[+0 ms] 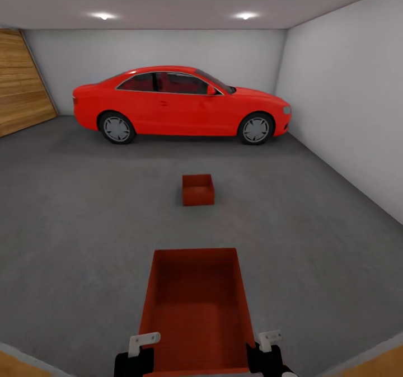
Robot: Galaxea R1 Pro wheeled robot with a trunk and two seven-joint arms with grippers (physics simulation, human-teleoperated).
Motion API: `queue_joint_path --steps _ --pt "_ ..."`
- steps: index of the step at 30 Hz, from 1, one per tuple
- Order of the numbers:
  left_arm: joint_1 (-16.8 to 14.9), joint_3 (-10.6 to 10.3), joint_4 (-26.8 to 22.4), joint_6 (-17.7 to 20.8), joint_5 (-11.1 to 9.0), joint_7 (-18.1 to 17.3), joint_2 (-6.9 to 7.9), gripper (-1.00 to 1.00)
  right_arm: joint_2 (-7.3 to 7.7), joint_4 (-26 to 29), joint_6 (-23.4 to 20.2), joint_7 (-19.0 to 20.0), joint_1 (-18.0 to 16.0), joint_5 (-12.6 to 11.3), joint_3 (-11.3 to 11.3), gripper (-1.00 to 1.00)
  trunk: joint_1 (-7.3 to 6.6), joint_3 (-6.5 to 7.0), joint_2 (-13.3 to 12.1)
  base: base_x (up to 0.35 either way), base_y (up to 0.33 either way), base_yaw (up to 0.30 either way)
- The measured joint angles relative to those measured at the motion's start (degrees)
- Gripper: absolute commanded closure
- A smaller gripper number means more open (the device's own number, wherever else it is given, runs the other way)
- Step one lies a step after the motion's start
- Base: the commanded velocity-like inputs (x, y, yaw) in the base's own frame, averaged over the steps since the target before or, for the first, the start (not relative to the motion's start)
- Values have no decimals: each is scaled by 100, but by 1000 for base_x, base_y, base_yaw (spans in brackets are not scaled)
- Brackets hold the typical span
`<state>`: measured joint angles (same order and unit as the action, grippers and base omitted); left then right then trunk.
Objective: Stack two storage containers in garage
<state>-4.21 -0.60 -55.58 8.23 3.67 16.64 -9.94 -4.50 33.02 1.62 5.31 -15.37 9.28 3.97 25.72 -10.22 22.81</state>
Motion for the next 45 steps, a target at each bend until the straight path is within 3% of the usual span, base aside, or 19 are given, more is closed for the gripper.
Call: queue_joint_path --steps 23,33,45 --pt "0 2 0 -7 0 -1 0 100 -2 4 2 0 -2 9 2 100 3 0 -1 17 0 0" --pt "0 -5 3 -1 -3 6 0 100 2 0 -2 1 -1 4 0 100 0 0 0 243 68 0" --pt "0 0 19 -3 -10 4 0 100 4 2 -20 1 -2 8 -6 100 1 0 0 54 4 0"
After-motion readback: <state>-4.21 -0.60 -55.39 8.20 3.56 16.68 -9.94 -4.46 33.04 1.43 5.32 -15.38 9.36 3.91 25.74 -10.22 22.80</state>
